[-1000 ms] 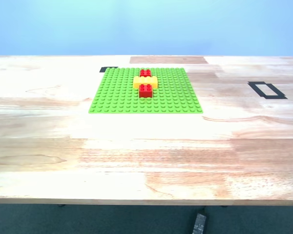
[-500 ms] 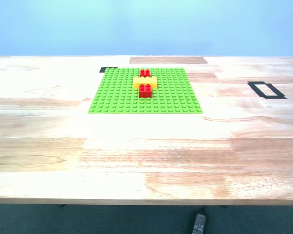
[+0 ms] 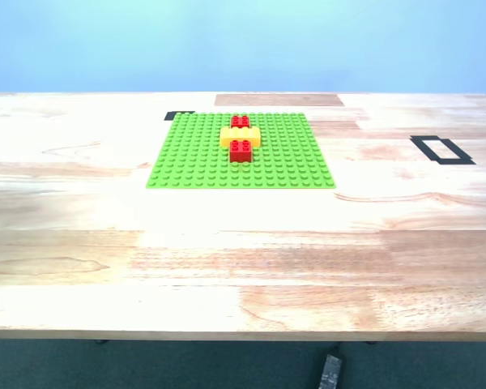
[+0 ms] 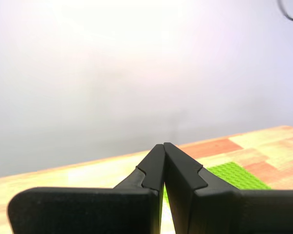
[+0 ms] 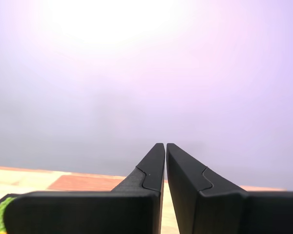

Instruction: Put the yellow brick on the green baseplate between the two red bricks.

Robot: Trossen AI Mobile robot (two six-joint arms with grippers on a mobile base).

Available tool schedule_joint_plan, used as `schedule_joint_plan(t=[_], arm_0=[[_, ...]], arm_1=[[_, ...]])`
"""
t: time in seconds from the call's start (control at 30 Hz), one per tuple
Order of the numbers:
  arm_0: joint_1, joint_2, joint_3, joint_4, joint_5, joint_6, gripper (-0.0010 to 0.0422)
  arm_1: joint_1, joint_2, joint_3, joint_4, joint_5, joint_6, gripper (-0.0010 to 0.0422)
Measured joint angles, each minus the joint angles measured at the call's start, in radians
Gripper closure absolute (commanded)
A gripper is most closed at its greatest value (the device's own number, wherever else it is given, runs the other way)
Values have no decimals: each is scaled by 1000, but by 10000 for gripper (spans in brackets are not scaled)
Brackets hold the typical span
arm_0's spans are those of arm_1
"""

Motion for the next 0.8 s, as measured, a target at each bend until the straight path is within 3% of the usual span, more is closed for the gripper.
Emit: schedule_joint_plan(t=[0.1,0.2,0.4,0.8], arm_0=[[0,-71,-51,-17,-60,0,413],[0,-110,-91,-18,-68,0,413],[0,-98,-135,11,-120,1,413],[0,-108,-195,29,-164,27,412]], arm_1=[[-1,18,-23,-31,19,-1,414],[0,39,-52,-13,26,-9,413],[-1,22,-119,10,153,-24,413],[0,1,-164,10,148,-53,413]])
